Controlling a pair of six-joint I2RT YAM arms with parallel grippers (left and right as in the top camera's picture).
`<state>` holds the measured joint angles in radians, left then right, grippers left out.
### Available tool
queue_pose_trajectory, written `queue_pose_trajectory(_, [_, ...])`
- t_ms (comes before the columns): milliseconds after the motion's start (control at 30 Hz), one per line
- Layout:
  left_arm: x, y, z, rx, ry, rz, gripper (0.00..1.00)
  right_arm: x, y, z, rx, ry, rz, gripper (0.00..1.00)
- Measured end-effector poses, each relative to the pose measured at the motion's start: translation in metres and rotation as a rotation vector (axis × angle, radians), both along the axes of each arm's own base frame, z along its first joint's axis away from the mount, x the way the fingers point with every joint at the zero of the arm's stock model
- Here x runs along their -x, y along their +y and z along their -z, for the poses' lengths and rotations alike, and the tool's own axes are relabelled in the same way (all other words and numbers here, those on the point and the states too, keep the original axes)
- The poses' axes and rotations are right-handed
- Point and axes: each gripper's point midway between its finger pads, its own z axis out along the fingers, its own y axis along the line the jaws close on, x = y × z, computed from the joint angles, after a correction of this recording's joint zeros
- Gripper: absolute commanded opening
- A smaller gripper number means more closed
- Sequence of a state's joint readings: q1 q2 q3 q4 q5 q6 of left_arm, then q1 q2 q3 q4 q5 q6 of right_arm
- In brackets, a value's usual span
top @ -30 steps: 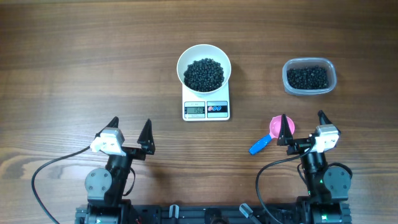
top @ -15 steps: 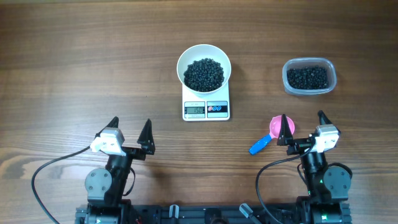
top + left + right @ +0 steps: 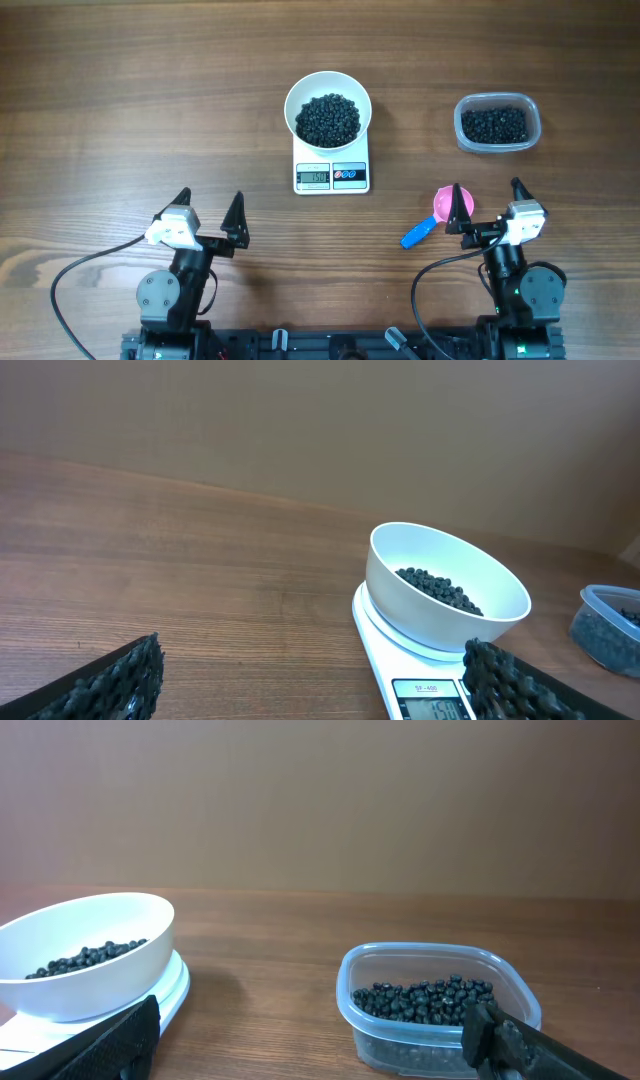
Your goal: Scoop item into bowl and weigh 150g on scale
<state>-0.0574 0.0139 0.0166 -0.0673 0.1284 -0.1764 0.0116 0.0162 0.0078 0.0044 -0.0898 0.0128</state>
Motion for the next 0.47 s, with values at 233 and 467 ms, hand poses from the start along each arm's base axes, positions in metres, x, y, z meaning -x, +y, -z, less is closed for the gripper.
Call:
queue_pose_trajectory(233, [0.0, 0.0, 0.0, 0.0, 0.0, 0.0, 1.0, 0.0, 0.0, 0.0, 0.0, 0.0, 0.0, 1.0])
queue_pose_trajectory(467, [0.0, 0.0, 0.0, 0.0, 0.0, 0.0, 1.0, 0.0, 0.0, 0.0, 0.0, 0.0, 0.0, 1.0])
